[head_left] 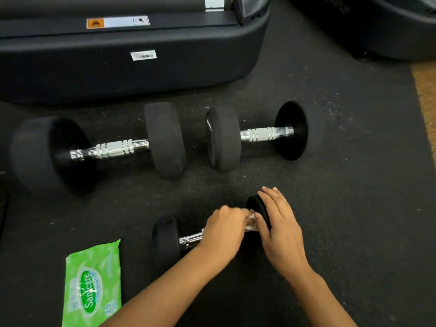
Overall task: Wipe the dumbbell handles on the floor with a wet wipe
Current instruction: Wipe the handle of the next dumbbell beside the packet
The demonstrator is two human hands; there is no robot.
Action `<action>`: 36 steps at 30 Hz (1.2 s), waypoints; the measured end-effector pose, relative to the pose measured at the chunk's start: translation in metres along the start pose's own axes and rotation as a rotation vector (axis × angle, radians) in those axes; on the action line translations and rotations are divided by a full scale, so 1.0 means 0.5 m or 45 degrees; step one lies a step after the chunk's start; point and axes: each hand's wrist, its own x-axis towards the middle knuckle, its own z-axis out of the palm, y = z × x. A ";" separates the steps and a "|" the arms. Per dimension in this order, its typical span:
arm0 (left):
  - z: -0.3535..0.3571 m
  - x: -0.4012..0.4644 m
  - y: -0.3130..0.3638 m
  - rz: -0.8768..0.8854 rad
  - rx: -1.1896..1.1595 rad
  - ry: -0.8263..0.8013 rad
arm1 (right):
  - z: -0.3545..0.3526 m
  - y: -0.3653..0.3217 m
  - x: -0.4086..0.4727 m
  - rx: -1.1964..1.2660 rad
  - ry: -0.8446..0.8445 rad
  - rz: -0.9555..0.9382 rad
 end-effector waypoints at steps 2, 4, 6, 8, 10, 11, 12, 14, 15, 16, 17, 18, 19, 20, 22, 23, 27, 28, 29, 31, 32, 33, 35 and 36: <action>-0.021 0.032 -0.004 -0.192 -0.242 -0.171 | 0.001 0.002 -0.005 -0.007 0.004 0.006; -0.037 0.054 -0.005 -0.239 -0.325 -0.249 | 0.002 0.002 -0.009 -0.015 0.013 0.014; -0.032 0.046 -0.002 -0.193 -0.256 -0.221 | 0.004 0.003 -0.008 -0.006 0.021 0.005; -0.007 0.007 0.002 0.005 0.037 0.024 | 0.005 0.003 -0.004 -0.009 0.033 -0.008; 0.021 -0.035 -0.002 0.350 0.242 0.272 | 0.006 0.001 0.000 -0.020 0.040 0.000; 0.033 -0.047 -0.009 0.512 0.262 0.349 | 0.006 0.001 0.001 -0.021 0.041 0.003; 0.038 -0.048 -0.015 0.575 0.253 0.370 | 0.007 0.000 0.002 -0.020 0.041 0.005; 0.021 -0.031 -0.009 0.404 0.137 0.227 | 0.006 -0.002 0.007 -0.023 0.032 0.011; 0.009 -0.018 -0.002 0.236 0.070 0.170 | 0.006 -0.002 0.009 -0.031 0.025 0.011; 0.000 -0.003 0.002 0.080 0.000 0.116 | 0.006 -0.003 0.011 -0.038 0.022 0.010; -0.007 0.012 0.004 -0.021 -0.050 0.072 | 0.005 -0.004 0.012 -0.042 0.023 0.014; -0.009 0.020 0.004 -0.061 -0.072 0.067 | 0.005 -0.004 0.011 -0.041 0.023 0.018; -0.009 0.018 0.006 -0.046 -0.047 0.084 | 0.005 -0.004 0.010 -0.039 0.023 0.019; -0.004 0.009 0.005 0.030 0.043 0.121 | 0.005 -0.003 0.008 -0.036 0.024 0.017; 0.019 -0.024 0.001 0.317 0.204 0.253 | 0.004 -0.004 0.006 -0.026 0.029 0.015; 0.029 -0.041 -0.004 0.478 0.262 0.286 | 0.003 -0.004 0.005 -0.025 0.027 0.016; 0.028 -0.068 -0.040 0.767 0.466 0.394 | 0.001 -0.004 0.006 -0.032 0.010 0.008; 0.024 -0.071 -0.044 0.763 0.466 0.414 | 0.000 -0.005 0.008 -0.031 0.000 0.008; 0.023 -0.070 -0.043 0.747 0.454 0.421 | 0.000 -0.006 0.010 -0.029 -0.008 0.009; 0.026 -0.062 -0.031 0.710 0.457 0.442 | -0.001 -0.008 0.013 -0.024 -0.017 0.017; 0.029 -0.054 -0.023 0.701 0.452 0.431 | -0.002 -0.008 0.014 -0.022 -0.024 0.020; 0.031 -0.048 -0.017 0.702 0.453 0.417 | -0.003 -0.008 0.013 -0.021 -0.034 0.019; 0.030 -0.048 -0.020 0.705 0.447 0.405 | -0.007 -0.007 0.012 -0.024 -0.055 0.007; 0.024 -0.057 -0.024 0.710 0.424 0.399 | -0.009 -0.007 0.010 -0.026 -0.064 -0.001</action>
